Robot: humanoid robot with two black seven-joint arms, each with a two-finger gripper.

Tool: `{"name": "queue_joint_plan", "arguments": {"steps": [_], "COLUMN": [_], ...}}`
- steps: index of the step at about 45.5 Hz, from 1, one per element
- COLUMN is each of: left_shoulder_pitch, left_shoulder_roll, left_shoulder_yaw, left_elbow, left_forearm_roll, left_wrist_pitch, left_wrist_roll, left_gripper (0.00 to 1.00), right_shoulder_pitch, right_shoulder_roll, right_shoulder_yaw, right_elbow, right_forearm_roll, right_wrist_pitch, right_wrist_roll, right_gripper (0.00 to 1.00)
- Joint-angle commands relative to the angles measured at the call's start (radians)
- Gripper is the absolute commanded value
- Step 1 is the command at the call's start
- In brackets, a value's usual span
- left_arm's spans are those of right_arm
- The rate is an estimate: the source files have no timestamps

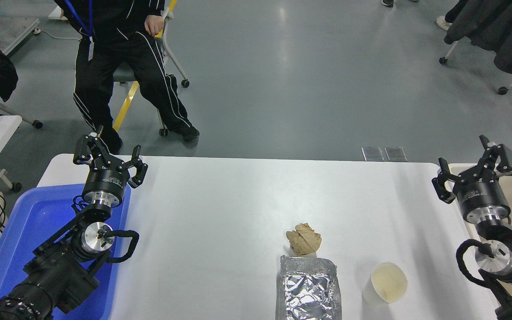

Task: Dispose of the paper cup in the dustbin

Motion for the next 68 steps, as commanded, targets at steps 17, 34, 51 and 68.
{"name": "queue_joint_plan", "arguments": {"steps": [17, 34, 51, 68], "left_shoulder_pitch": [0.0, 0.0, 0.0, 0.0], "left_shoulder_roll": [0.0, 0.0, 0.0, 0.0], "left_shoulder_yaw": [0.0, 0.0, 0.0, 0.0], "left_elbow": [0.0, 0.0, 0.0, 0.0], "left_forearm_roll": [0.0, 0.0, 0.0, 0.0], "left_wrist_pitch": [0.001, 0.001, 0.001, -0.001], "left_wrist_roll": [0.0, 0.0, 0.0, 0.0], "left_gripper": [1.0, 1.0, 1.0, 1.0], "right_shoulder_pitch": [0.565, 0.965, 1.036, 1.071], "right_shoulder_roll": [-0.344, -0.451, -0.49, -0.394], "right_shoulder_yaw": [-1.11, -1.654, -1.655, -1.753], "right_elbow": [-0.022, 0.102, 0.26, 0.397], "right_forearm_roll": [0.074, -0.226, -0.846, -1.029], "right_wrist_pitch": [-0.011, 0.048, 0.124, 0.139], "right_wrist_roll": [-0.016, -0.006, -0.004, -0.004], "right_gripper": [0.99, 0.99, 0.99, 0.99]}}
